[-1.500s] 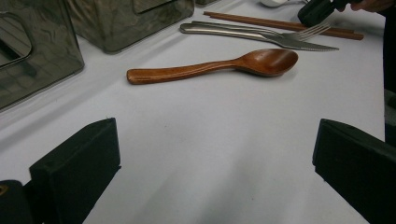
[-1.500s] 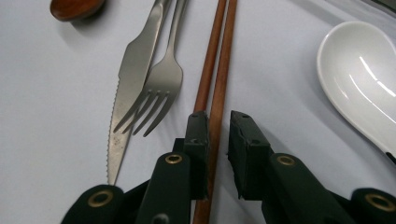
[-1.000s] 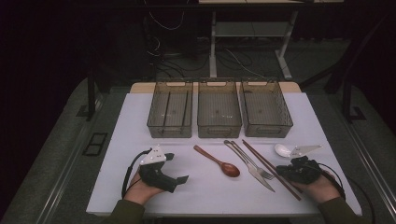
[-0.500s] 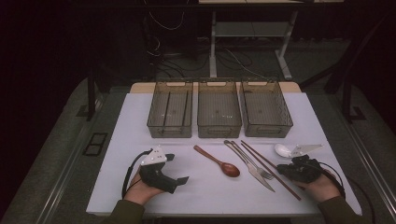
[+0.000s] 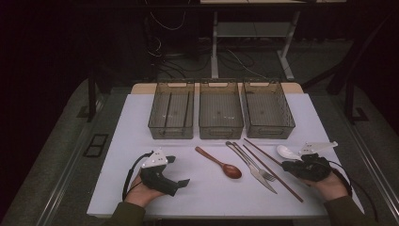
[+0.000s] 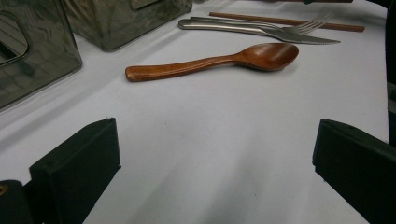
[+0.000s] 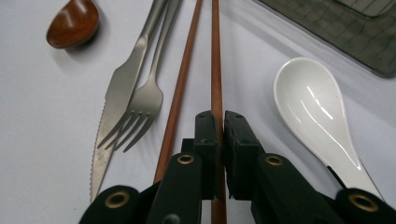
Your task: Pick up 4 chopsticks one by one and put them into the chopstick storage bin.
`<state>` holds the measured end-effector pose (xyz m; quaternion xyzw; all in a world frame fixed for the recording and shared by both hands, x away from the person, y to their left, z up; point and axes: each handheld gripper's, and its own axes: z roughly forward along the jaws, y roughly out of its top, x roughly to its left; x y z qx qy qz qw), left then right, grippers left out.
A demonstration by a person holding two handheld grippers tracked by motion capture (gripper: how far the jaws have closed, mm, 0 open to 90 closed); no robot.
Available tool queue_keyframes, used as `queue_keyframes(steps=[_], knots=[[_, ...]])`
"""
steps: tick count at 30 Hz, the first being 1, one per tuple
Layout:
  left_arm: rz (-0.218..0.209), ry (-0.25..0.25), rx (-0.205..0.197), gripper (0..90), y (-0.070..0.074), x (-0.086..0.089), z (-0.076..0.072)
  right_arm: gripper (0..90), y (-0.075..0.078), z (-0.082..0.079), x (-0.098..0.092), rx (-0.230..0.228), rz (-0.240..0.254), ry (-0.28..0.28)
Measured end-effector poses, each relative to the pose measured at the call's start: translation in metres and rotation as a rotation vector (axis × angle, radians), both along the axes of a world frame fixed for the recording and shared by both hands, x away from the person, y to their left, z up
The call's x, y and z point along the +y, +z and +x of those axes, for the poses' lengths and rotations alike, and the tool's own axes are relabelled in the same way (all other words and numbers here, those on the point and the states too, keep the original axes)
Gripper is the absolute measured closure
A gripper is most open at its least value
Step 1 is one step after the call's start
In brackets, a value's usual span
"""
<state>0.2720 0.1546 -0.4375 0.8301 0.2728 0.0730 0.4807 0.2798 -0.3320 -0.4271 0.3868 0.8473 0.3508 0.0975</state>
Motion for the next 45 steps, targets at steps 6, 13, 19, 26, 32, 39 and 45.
queue_keyframes(steps=[6,13,19,26,32,39,45], knots=[[0.0,-0.002,0.003,0.0,0.0,-0.001,0.001,84.2,0.006,-0.002,-0.002,-0.009,0.032,0.013],[-0.007,-0.003,0.002,0.0,0.0,-0.002,0.001,84.1,0.012,-0.002,0.001,-0.018,0.068,0.048],[-0.012,-0.006,0.002,0.0,0.001,-0.001,0.0,84.1,0.017,-0.002,0.006,-0.022,0.092,0.076],[-0.014,-0.007,0.003,0.0,0.001,-0.002,0.0,84.1,0.024,0.001,0.014,-0.035,0.114,0.107],[-0.012,-0.006,0.004,0.0,0.001,-0.001,0.0,84.1,0.029,0.005,0.024,-0.043,0.124,0.13],[-0.012,-0.006,0.005,0.0,0.001,-0.001,0.001,84.1,0.032,0.009,0.032,-0.05,0.129,0.147],[-0.014,-0.004,0.005,0.0,0.001,-0.002,0.0,84.1,0.035,0.013,0.04,-0.059,0.141,0.153]])
